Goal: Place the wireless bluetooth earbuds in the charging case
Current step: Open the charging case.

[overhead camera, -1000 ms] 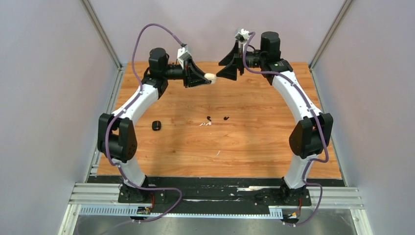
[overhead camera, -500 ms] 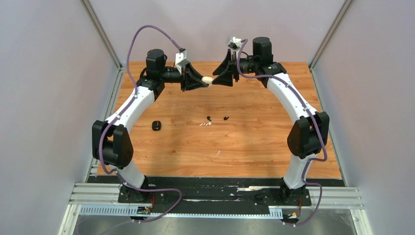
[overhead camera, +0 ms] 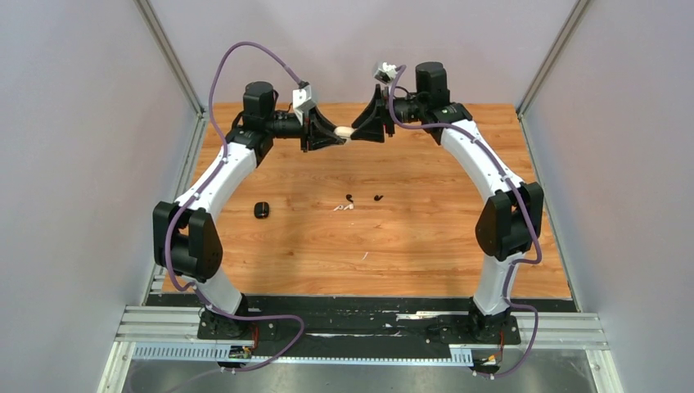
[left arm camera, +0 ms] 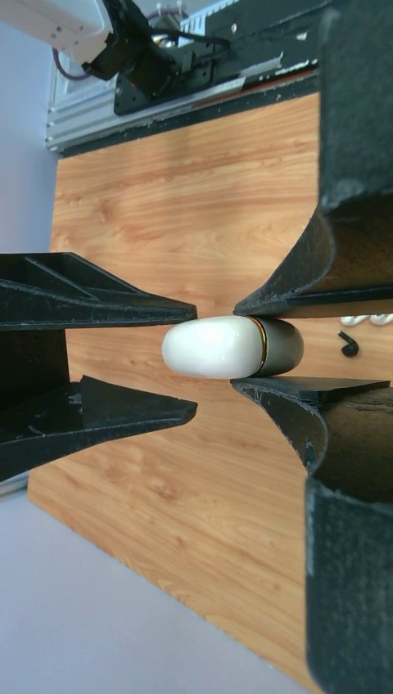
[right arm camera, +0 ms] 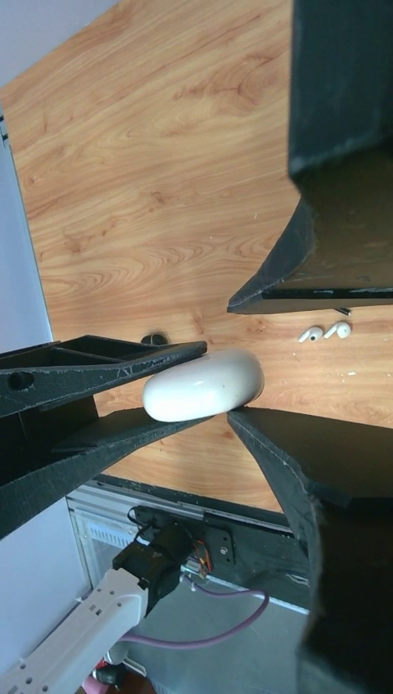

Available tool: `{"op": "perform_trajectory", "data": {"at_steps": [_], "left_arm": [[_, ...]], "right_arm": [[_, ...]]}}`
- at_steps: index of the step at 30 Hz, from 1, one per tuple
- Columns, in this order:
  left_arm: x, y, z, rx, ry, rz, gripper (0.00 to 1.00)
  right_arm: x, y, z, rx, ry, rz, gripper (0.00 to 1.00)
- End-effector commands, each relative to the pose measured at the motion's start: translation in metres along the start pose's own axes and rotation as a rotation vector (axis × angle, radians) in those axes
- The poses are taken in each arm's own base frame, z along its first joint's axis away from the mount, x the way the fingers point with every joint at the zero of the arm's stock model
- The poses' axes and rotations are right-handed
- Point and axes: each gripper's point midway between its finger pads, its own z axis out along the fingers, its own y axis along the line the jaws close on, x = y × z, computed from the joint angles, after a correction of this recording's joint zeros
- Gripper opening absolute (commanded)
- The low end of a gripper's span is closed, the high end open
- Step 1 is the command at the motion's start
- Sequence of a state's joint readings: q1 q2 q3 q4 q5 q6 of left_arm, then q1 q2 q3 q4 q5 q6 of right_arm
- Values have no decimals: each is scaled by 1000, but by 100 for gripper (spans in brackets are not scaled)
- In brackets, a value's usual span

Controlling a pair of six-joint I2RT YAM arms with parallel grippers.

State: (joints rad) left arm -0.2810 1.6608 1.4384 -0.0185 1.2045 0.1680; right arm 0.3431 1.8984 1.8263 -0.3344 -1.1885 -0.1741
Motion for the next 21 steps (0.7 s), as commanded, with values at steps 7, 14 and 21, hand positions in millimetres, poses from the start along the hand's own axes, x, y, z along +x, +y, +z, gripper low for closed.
{"op": "perform_trajectory", "data": {"at_steps": [7,14,21], "left_arm": [[-14,-20,5,83,17,72,0],[-13,-16,5,55,14,51,0],[-5,-8,7,21,11,-15,0]], "right_arm": [[-37,-41,-3,172,-57,-88,40],[-28,-30,0,123,-49,-82,41],[-41,-19,-7,104,-69,-83,50]]}}
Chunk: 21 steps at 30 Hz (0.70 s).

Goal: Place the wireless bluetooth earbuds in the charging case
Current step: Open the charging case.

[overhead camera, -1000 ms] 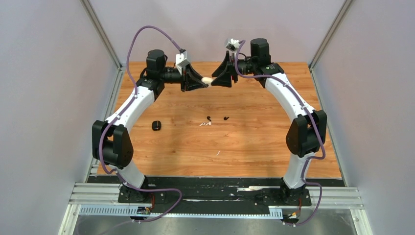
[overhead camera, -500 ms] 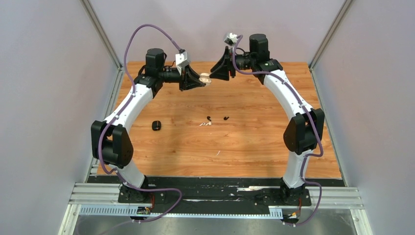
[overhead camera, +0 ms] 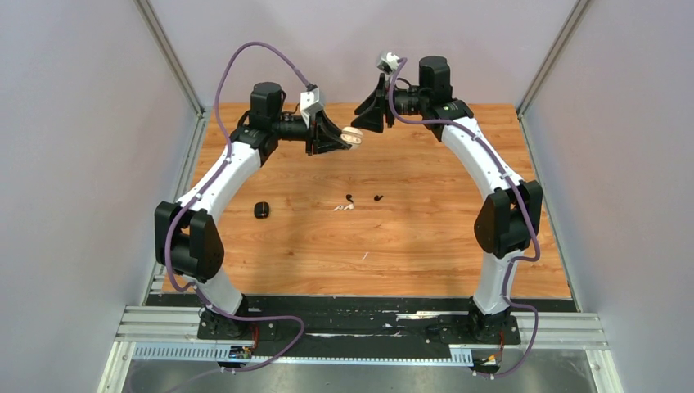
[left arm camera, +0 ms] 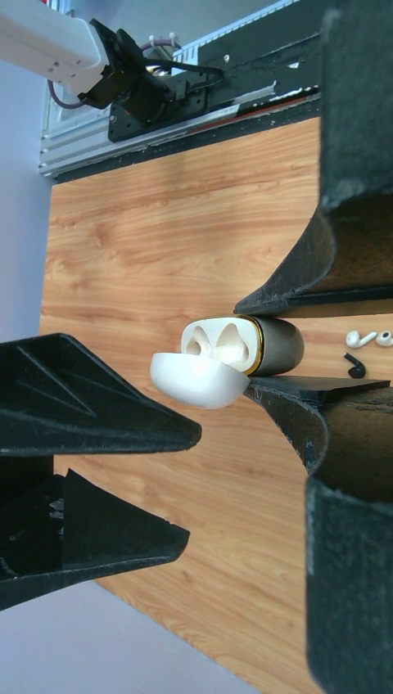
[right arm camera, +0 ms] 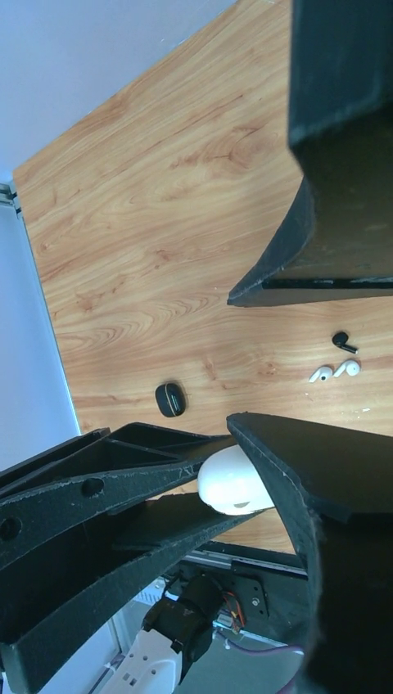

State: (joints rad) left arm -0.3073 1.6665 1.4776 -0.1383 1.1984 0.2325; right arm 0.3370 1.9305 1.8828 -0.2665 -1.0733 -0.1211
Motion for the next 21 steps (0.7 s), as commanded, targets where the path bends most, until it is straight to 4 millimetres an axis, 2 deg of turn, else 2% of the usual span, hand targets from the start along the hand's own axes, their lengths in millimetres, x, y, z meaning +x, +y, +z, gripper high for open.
{"op": "perform_trajectory", "data": {"at_steps": [1,7,9,17,21], "left_arm": [[-6,2,0,-9,-19,-7,0],[0,5,1,-9,-10,-28,0],[2,6,2,-11,-7,-34,0],[6,10,2,-18,1,-45,0],[3,14,1,-24,-18,-76,0]], "right_arm": [[-30,11,-9,-15,-52,-54,52],[-48,14,-24,-1,-84,-54,56],[-48,18,-27,-15,-86,-54,56],[-39,43,-30,-121,-71,-20,53],[-25,48,-29,-125,-55,-25,50]]}}
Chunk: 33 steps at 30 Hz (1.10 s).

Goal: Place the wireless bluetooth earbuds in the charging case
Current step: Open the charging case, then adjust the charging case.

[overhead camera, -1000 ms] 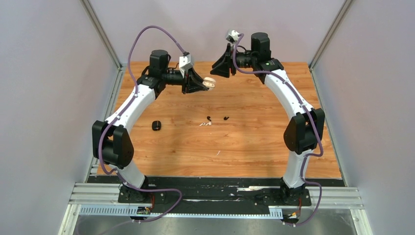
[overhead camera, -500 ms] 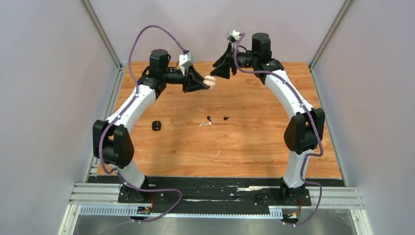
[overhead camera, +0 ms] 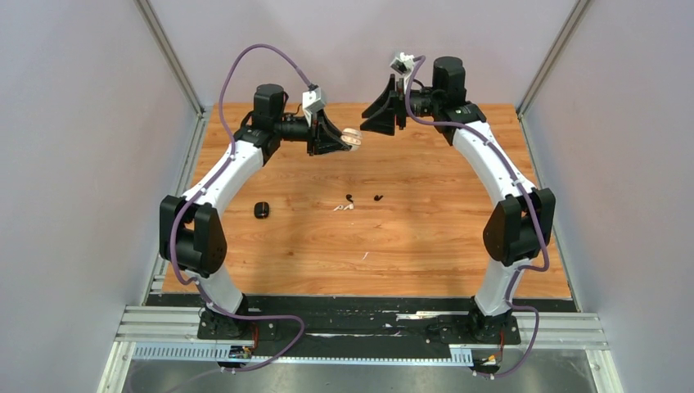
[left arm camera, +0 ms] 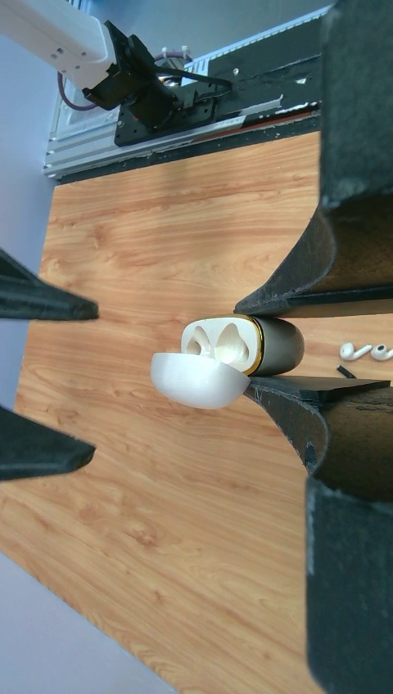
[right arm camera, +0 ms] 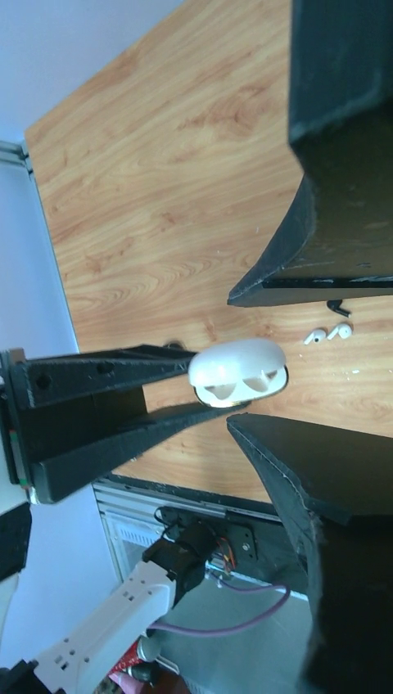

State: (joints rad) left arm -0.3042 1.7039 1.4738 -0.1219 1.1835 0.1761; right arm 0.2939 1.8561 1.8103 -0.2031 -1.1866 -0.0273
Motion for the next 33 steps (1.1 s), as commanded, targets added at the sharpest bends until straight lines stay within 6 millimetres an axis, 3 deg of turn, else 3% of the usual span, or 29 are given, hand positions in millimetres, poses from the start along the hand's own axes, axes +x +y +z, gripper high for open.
{"op": "perform_trajectory", "data": {"at_steps": [1,12,33], "left_arm": [[-12,3,-3,1,-35,-24,0],[-19,1,-5,28,-69,-16,0],[-20,-1,-5,41,-76,-28,0]], "right_arm": [[-7,23,-1,-44,-7,-62,50],[11,19,12,-50,31,-49,46],[22,2,19,0,49,-57,25]]}}
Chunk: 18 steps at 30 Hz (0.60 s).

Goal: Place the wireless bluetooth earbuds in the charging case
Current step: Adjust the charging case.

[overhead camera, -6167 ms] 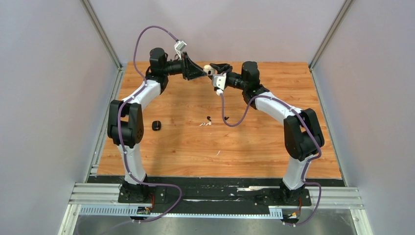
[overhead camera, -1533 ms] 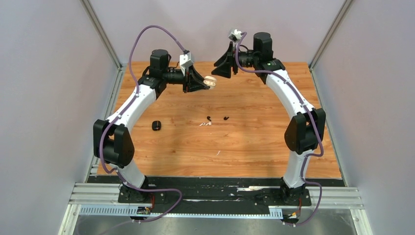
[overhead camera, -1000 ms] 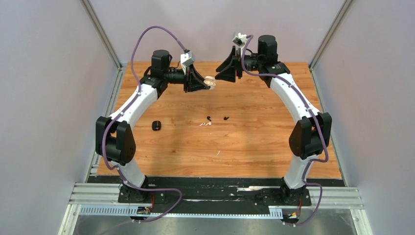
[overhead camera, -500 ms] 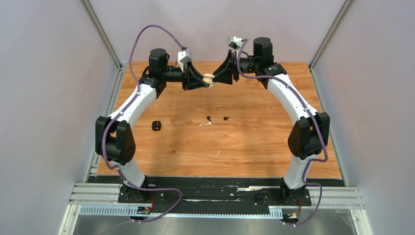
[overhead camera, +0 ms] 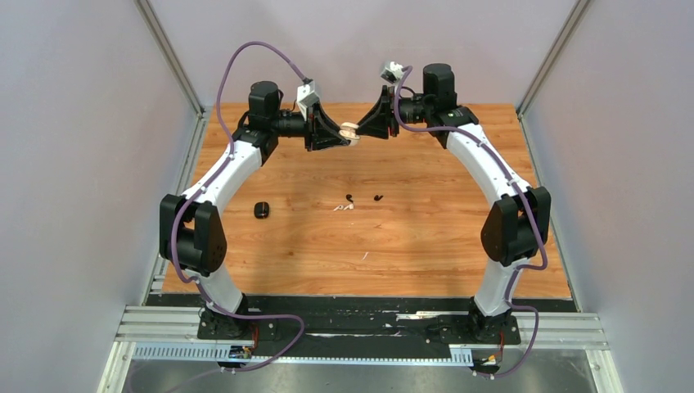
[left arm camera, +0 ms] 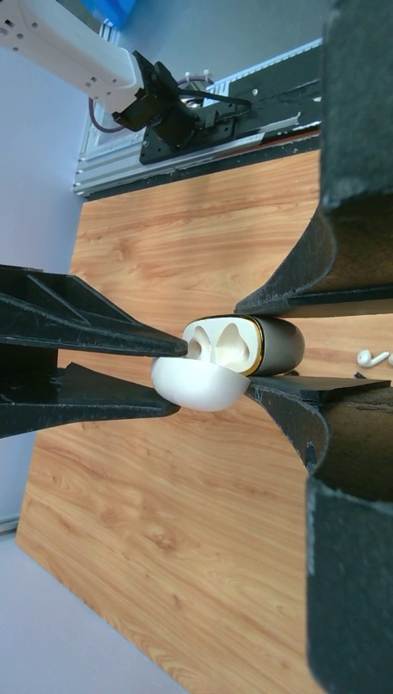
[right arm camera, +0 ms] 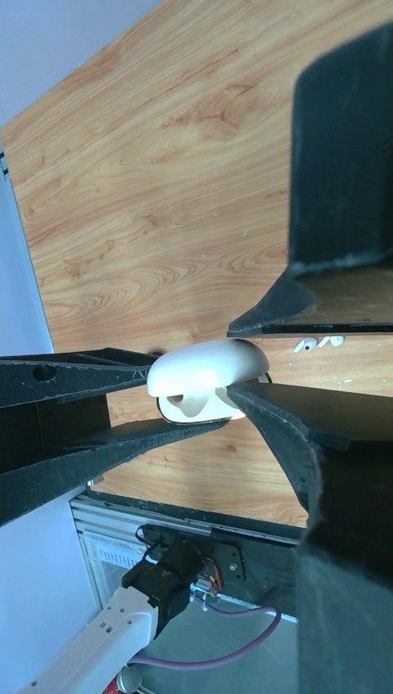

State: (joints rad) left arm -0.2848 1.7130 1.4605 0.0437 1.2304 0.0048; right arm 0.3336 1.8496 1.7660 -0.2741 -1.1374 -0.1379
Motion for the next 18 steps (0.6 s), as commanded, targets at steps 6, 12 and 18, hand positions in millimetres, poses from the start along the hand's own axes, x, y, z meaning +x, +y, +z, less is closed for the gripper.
{"op": "perform_trajectory", "data": {"at_steps": [6,12,18], "left_arm": [[-2,-1,-1,4,-18,-10,0],[14,16,-5,-125,29,-97,46],[-2,14,-33,-165,76,-229,75]], "right_arm": [[-1,0,10,-16,1,-43,2],[-6,-1,9,1,1,-94,0],[7,0,3,16,70,-237,0]]}}
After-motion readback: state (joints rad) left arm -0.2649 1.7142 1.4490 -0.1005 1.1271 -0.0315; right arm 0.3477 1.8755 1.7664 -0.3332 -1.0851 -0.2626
